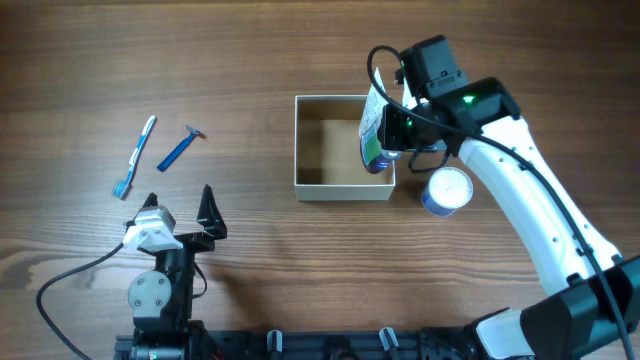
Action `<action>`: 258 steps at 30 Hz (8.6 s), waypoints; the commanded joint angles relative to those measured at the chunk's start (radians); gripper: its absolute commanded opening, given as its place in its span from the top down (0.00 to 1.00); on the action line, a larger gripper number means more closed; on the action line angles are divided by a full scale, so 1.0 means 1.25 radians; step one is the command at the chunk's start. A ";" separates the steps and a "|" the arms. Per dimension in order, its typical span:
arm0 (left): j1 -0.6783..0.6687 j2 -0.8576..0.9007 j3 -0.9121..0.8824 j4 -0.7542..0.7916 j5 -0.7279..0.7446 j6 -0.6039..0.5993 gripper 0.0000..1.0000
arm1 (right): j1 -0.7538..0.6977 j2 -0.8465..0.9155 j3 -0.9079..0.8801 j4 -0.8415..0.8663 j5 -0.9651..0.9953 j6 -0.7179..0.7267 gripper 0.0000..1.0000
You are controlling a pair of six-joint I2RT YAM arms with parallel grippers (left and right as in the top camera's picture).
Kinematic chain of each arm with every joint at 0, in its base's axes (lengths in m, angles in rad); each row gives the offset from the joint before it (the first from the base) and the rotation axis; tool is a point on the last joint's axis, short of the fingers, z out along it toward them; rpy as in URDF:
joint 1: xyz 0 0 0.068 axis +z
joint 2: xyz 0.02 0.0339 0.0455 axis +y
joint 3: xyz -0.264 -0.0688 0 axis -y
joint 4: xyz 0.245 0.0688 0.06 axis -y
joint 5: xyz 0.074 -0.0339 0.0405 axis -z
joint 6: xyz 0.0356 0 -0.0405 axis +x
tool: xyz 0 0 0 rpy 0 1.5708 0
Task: Pack container
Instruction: 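Lower the pump bottle into the box beside the tube, release, then grasp the cotton-swab tub with the right gripper and lift it, then place the swab tub into the box's left corner and release, then reach the left gripper to the blue toothbrush and grasp its handle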
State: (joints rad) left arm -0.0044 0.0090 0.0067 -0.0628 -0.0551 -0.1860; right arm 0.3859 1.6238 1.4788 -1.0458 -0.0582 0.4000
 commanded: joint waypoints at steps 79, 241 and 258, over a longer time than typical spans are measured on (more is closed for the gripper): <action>0.004 -0.002 -0.001 -0.004 -0.011 -0.009 0.00 | -0.161 -0.045 -0.249 -0.010 0.130 0.071 0.00; 0.004 -0.002 -0.001 -0.004 -0.011 -0.009 0.00 | -0.113 -0.191 0.199 -0.055 0.049 0.096 0.00; 0.004 0.003 0.000 0.006 0.225 -0.115 0.00 | -0.362 -0.175 0.179 -0.148 0.074 0.121 0.00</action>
State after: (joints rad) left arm -0.0044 0.0090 0.0067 -0.0513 0.1341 -0.2272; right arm -0.0635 1.3960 1.7096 -1.2285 -0.0021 0.5350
